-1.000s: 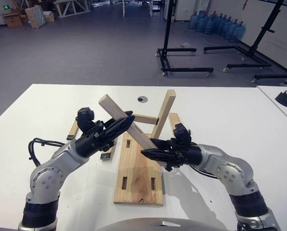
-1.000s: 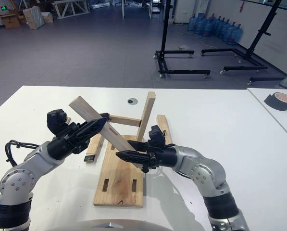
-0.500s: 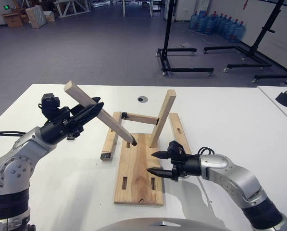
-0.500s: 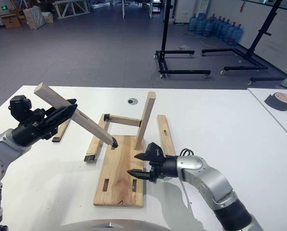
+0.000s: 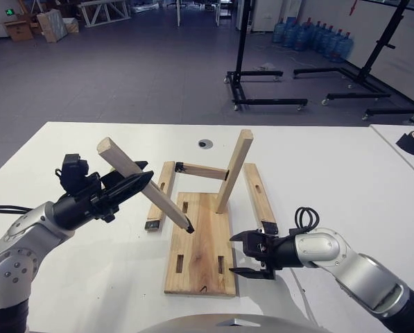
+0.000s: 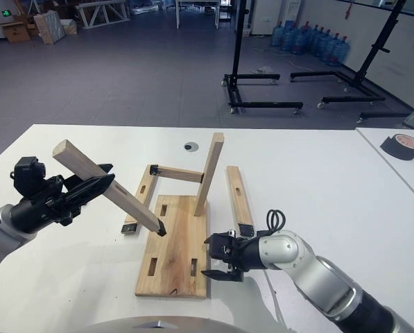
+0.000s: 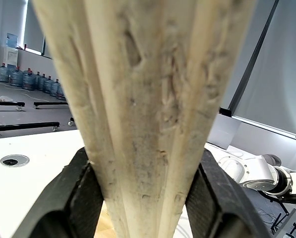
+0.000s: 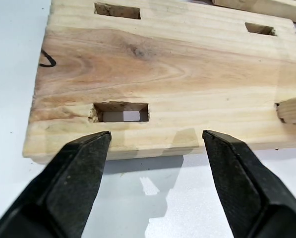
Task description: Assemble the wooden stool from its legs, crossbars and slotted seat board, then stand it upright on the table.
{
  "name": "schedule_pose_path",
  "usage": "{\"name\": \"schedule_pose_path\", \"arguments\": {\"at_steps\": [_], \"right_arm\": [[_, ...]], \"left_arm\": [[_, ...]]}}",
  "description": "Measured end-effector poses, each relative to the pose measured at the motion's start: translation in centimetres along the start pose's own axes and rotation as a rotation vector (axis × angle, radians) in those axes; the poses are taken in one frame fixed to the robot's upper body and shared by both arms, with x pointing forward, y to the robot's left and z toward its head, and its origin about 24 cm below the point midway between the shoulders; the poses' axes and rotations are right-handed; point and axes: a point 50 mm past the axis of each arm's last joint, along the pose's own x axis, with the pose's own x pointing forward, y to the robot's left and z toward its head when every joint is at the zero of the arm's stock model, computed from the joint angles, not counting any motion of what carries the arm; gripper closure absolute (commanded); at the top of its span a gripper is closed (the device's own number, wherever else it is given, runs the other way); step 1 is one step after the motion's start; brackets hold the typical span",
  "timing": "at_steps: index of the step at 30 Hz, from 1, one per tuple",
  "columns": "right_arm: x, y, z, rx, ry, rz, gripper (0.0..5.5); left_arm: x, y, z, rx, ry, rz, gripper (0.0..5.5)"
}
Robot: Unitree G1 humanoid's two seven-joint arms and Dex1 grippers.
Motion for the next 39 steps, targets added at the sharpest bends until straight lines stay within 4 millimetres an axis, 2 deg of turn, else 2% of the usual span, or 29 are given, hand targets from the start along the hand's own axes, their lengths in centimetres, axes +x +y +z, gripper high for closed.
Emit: {"name": "schedule_pose_path", "arguments": {"at_steps": [3, 6, 8, 15, 33, 39], "right_arm": [[0.1, -0.4, 0.8, -0.006, -0.050, -0.026, 2.10], [-0.1, -1.1, 2.4, -0.106, -0.099, -0.055, 2.10], [-0.2, -1.2, 2.8, -0.148, -0.094, -0.064, 2.10], [0.8, -0.2, 1.9, -0.263, 0.030, 0.024, 2.10], [1.1, -0.4, 2.7, -0.358, -0.008, 0.032, 2.10], [1.9, -0.5, 2.1, -0.359, 0.007, 0.021, 2.10]], "left_arm": [[-0.1, 0.0, -0.1, 0.001, 0.002, 0.009, 3.46], [-0.1, 0.0, -0.2, -0.004, -0.006, 0.013, 3.46], [-0.2, 0.0, -0.3, -0.007, -0.009, 0.014, 3.46], [-0.1, -0.1, -0.4, -0.017, -0.018, 0.011, 3.46], [0.0, -0.7, -1.0, -0.032, -0.018, 0.024, 3.46], [0.7, -0.4, -1.0, -0.035, -0.006, -0.018, 3.46]]}}
